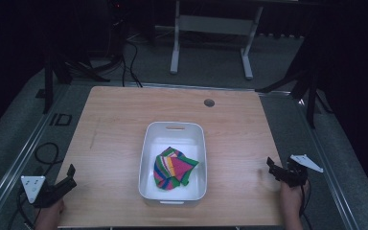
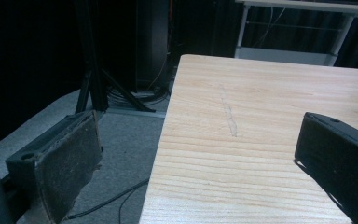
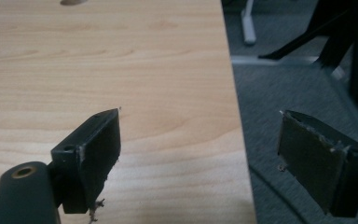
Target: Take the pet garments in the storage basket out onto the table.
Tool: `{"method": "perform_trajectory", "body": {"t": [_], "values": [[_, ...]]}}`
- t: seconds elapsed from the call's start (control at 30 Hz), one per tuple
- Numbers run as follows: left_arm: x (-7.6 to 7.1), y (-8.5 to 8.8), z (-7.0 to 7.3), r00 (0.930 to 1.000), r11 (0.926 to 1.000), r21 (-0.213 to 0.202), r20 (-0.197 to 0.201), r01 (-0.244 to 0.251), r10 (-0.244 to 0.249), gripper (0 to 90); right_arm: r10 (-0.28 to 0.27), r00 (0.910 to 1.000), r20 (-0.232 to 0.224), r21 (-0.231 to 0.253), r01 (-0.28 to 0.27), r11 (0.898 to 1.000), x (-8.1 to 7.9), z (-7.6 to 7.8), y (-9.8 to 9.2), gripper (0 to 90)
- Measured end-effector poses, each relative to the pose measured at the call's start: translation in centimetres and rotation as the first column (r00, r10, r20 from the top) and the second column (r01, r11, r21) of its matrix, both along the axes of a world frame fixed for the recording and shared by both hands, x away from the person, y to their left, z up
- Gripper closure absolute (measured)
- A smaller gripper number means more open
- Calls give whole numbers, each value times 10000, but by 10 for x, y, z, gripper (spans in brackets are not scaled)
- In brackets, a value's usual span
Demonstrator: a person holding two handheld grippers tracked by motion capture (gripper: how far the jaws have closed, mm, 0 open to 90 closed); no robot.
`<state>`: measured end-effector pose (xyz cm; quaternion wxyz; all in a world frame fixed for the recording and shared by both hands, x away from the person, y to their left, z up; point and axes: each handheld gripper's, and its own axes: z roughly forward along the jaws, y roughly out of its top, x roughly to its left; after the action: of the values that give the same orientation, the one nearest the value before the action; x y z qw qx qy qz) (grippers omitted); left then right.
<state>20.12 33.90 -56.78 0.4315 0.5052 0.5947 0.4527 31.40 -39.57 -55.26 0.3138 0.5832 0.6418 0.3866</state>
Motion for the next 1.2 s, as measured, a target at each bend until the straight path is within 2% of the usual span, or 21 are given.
{"method": "perform_trajectory", "body": {"t": [0.03,0.2,0.27,0.37,0.5,0.57,0.67,0.7,0.73,0.8,0.87,0.9,0.93,0.97,1.03,1.07,1.1,1.17,1.2], "values": [[0,0,0,10000,10000,35,-16,12,-12,9,313,9993,-223,-41,-314,9995,1,-2,1,137],[0,0,0,10000,10000,24,-29,-1,1,9,569,9970,-516,-204,-580,9981,3,-3,3,137],[0,0,0,10000,10000,16,-33,-15,15,10,591,9955,-743,-123,-602,9981,5,-4,3,137],[0,0,0,10000,10000,20,-31,-28,28,9,677,9943,-829,-86,-687,9976,5,-3,0,140],[0,0,0,10000,10000,20,-26,-28,28,9,1141,9851,-1283,83,-1140,9934,5,-4,-8,141],[0,0,0,10000,10000,8,-23,-40,40,10,1836,9678,-1720,508,-1774,9828,6,-4,-13,140],[0,0,0,10000,10000,11,-10,-37,37,10,2555,9436,-2106,120,-2588,9658,4,-2,-17,136],[0,0,0,10000,10000,11,-10,-37,37,10,2555,9436,-2106,120,-2588,9658,4,-2,-17,136],[0,0,0,10000,10000,6,-13,-25,25,10,2696,9375,-2200,-54,-2775,9607,3,-1,-19,135],[0,0,0,10000,10000,6,-10,-28,28,10,3463,9008,-2620,-161,-3629,9317,0,2,-24,135],[0,0,0,10000,10000,38,-18,-16,16,10,3723,8845,-2810,-283,-3955,9180,-1,4,-25,135],[0,0,0,10000,10000,38,-18,-16,16,10,3723,8845,-2810,-283,-3955,9180,-1,4,-25,135],[0,0,0,10000,10000,38,-18,-16,16,10,3918,8721,-2933,-337,-4190,9074,-2,5,-26,135],[0,0,0,10000,10000,30,-37,-20,20,10,4305,8432,-3219,-443,-4676,8828,-4,6,-25,135],[0,0,0,10000,10000,29,-30,-22,23,10,4689,8172,-3352,-435,-5106,8587,-6,6,-24,134],[0,0,0,10000,10000,31,-27,-20,21,10,4925,7981,-3470,-332,-5353,8440,-6,6,-23,132],[0,0,0,10000,10000,33,-24,-25,25,10,5130,7840,-3496,-272,-5558,8308,-8,7,-21,131],[0,0,0,10000,10000,36,-25,-21,21,9,5488,7621,-3437,-367,-5948,8030,-11,10,-18,132],[0,0,0,10000,10000,37,-25,-17,17,10,5720,7418,-3500,-256,-6180,7857,-12,10,-16,131]]}}
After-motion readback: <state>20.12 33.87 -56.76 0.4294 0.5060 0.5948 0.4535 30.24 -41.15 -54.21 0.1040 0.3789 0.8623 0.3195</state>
